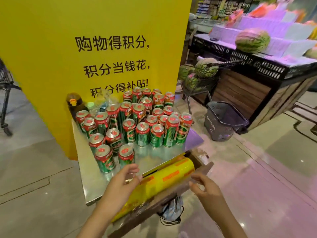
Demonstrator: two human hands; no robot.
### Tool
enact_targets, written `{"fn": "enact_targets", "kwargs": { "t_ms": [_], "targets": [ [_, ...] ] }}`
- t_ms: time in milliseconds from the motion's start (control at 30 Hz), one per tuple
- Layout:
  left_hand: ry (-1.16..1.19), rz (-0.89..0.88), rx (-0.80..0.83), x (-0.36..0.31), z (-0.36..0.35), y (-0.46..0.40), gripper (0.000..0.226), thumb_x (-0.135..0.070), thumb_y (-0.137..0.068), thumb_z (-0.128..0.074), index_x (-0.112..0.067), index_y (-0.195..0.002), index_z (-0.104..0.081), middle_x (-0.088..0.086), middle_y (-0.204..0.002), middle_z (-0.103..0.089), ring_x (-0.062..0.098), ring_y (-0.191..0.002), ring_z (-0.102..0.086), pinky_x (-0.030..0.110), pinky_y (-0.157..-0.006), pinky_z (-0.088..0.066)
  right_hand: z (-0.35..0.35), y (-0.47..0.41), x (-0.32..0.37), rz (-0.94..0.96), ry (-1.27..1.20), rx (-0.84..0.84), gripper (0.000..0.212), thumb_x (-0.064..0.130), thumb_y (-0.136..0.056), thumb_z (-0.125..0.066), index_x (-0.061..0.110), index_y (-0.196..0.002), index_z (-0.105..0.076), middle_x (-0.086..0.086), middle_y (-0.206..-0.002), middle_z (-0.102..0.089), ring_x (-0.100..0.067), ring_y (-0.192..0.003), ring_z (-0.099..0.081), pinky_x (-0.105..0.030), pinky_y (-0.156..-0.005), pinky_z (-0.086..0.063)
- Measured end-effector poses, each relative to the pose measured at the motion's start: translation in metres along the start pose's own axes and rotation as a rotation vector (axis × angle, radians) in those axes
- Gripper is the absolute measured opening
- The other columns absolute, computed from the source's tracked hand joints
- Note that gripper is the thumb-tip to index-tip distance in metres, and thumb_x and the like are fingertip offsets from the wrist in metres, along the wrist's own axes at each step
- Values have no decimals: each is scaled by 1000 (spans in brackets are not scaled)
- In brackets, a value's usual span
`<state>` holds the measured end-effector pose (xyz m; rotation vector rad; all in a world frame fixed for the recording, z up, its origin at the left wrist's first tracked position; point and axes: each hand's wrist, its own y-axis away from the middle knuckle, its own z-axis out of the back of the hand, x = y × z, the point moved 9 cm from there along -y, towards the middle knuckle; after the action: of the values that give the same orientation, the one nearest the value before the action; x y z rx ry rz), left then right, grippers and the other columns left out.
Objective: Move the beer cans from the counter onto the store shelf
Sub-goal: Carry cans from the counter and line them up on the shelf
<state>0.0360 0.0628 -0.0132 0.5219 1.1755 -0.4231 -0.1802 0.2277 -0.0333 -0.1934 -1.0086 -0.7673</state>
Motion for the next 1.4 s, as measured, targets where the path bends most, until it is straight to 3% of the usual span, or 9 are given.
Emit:
{"fn": "enact_targets", "kwargs": {
  "t_ms": [167,233,333,567,800,933,1100,1300,1400],
  "targets": [
    [24,86,-204,2,-15,-36,23,-9,-85,-66,-13,-107,-60,2,-105,-64,9,-94,-59,17,-73,-45,38,-94,18,125,22,115,28,29,-83,-65,16,-107,-63,-1,-106,-66,-16,-105,-60,-35,-94,-47],
    [8,99,-266,-1,-25,-48,24,-6,-85,-64,-13,-108,-60,2,-104,-65,12,-93,-59,18,-71,-43,52,-124,21,155,28,144,19,17,-86,-66,14,-105,-61,3,-99,-65,-10,-97,-60,-26,-90,-47],
    [5,115,-317,-9,-41,-68,25,-5,-84,-65,-19,-103,-59,1,-104,-65,19,-100,-60,24,-75,-44,65,-164,18,180,49,168,32,10,-85,-67,12,-116,-56,5,-105,-58,-10,-102,-57,-17,-87,-43],
    [-122,72,-209,-51,-80,-142,46,-23,-80,-72,-22,-121,-52,-7,-117,-60,12,-111,-54,29,-93,-42,55,-226,7,119,-26,219,72,14,-76,-77,11,-137,-39,-1,-125,-48,-19,-121,-46,-34,-101,-40],
    [-373,-150,-162,-79,-98,-224,85,-38,-70,-78,-21,-140,-33,-11,-136,-40,10,-127,-38,29,-105,-35,25,-275,29,132,-120,227,106,19,-67,-84,13,-149,-17,-3,-150,-34,-18,-139,-31,-35,-113,-30],
    [-373,-188,-82,-75,-115,-245,90,-37,-67,-79,-25,-142,-29,-10,-140,-42,10,-129,-40,25,-104,-34,24,-289,36,164,-223,190,80,16,-60,-86,7,-127,-44,-5,-122,-60,-13,-109,-59,-22,-94,-48],
    [-410,-157,-91,-67,-118,-254,87,-39,-64,-78,-25,-139,-36,-11,-137,-47,10,-127,-44,26,-103,-37,22,-296,37,195,-269,210,69,16,-55,-82,11,-113,-47,-5,-102,-65,-3,-88,-65,-15,-75,-50],
    [-497,-134,-84,-72,-121,-256,90,-42,-62,-81,-26,-138,-35,-10,-133,-50,11,-123,-47,27,-101,-38,14,-306,27,189,-201,279,73,7,-55,-88,25,-114,-50,2,-108,-67,-8,-100,-65,-26,-86,-52],
    [-496,-108,-101,-73,-122,-256,88,-41,-59,-79,-25,-136,-39,-10,-128,-55,12,-119,-51,29,-98,-41,15,-306,26,186,-196,273,69,5,-57,-88,25,-112,-53,5,-104,-68,-5,-98,-65,-21,-82,-53]
  ]
}}
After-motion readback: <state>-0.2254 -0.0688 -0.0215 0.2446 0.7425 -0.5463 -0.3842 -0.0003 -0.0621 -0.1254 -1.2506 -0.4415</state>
